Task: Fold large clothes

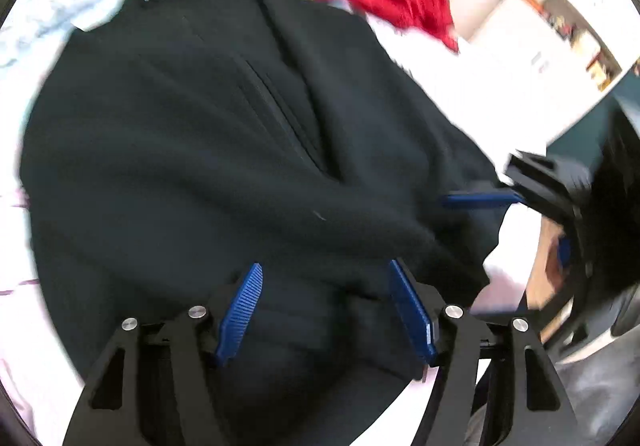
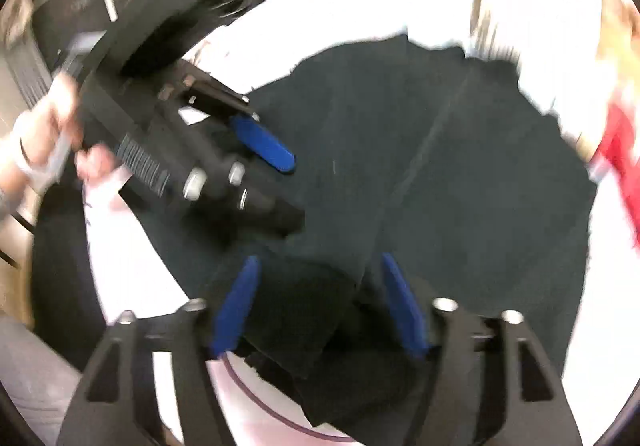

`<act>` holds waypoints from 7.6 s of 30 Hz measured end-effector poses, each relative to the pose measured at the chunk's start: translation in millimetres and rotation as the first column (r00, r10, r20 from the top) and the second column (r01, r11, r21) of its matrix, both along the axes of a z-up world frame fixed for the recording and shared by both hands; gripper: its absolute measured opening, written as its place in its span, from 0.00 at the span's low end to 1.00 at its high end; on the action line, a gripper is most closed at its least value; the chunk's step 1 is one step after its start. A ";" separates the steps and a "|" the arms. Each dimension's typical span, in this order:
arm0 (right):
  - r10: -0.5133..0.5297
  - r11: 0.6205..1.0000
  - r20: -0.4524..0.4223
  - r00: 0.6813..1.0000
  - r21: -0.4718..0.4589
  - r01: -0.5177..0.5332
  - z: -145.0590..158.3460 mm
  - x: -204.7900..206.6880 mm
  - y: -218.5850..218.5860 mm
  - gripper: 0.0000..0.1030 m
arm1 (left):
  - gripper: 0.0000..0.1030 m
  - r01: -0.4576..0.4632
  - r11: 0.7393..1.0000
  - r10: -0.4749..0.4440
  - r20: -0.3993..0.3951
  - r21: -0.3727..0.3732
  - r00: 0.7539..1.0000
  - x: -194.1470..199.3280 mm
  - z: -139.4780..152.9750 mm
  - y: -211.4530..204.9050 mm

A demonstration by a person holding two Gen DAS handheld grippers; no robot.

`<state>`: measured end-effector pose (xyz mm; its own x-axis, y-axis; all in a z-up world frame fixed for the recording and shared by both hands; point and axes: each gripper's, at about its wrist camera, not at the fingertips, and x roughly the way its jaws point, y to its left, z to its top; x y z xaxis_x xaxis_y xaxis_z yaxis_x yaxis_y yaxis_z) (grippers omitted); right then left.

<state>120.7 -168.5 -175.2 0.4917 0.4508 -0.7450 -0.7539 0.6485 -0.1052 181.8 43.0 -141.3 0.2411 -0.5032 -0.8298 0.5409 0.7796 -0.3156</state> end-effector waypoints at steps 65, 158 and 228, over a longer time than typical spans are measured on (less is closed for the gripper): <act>-0.142 0.679 -0.465 0.874 0.596 0.427 -48.2 -19.9 -79.0 0.10 | 0.13 -0.600 0.792 0.609 -0.060 0.113 0.791 314.7 3.7 -21.8; -0.134 0.929 -0.295 0.946 0.295 0.224 -8.2 7.6 -32.6 0.06 | 0.12 -0.347 0.926 0.305 -0.246 -0.149 0.920 315.6 -27.6 -54.7; -0.262 0.927 -0.333 0.906 0.173 0.332 -36.2 2.5 -126.5 0.43 | 0.32 -0.258 0.966 0.257 -0.192 0.017 0.947 -69.7 -42.0 6.0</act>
